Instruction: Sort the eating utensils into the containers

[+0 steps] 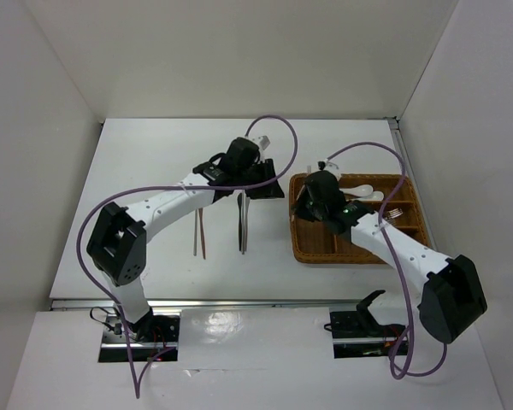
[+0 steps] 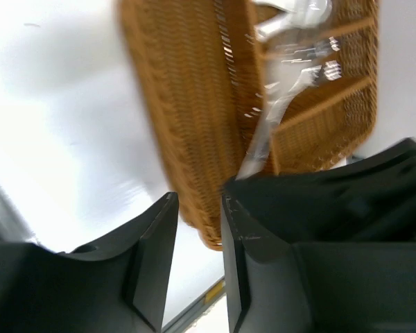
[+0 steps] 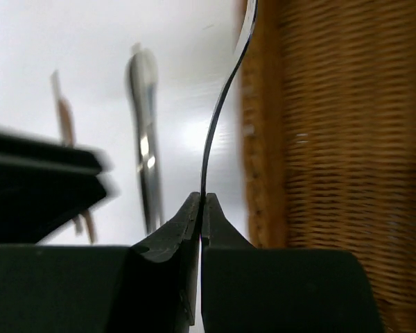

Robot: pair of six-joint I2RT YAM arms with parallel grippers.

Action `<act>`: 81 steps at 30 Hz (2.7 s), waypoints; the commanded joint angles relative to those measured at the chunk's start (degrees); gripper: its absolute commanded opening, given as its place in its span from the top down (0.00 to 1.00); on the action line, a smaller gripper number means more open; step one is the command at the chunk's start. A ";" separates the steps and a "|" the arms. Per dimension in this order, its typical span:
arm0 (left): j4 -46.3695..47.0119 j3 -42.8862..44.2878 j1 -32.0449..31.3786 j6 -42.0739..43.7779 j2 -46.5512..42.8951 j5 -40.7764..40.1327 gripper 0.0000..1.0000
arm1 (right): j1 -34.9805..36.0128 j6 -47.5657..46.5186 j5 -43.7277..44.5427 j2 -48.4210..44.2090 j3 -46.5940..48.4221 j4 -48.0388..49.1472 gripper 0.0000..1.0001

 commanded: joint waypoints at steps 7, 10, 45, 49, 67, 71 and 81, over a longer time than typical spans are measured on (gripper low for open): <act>-3.64 -3.96 11.28 2.93 -7.38 -2.34 0.45 | -13.73 21.46 19.08 -3.00 3.72 -20.69 1.00; -3.64 -7.12 14.45 3.46 -9.05 -1.56 0.45 | -20.85 24.98 19.69 -3.00 2.40 -23.52 1.00; -1.10 -13.44 22.11 7.24 -8.00 0.20 0.45 | -31.59 31.41 9.15 11.79 11.37 -24.84 0.52; 3.82 -17.84 22.11 9.70 -8.00 4.16 0.45 | -31.59 26.93 5.20 5.28 9.96 -19.41 0.52; 0.86 -16.89 16.66 7.77 -1.67 -12.35 0.45 | -30.36 6.89 -5.36 -4.22 4.51 -9.81 0.52; -2.93 -17.67 16.66 9.09 -4.47 -17.10 0.45 | -30.36 6.88 -5.36 -4.23 3.37 -9.81 0.52; -6.71 -24.35 16.66 6.80 -9.67 -21.49 0.45 | -30.36 6.36 -7.46 -2.47 2.31 -8.23 0.52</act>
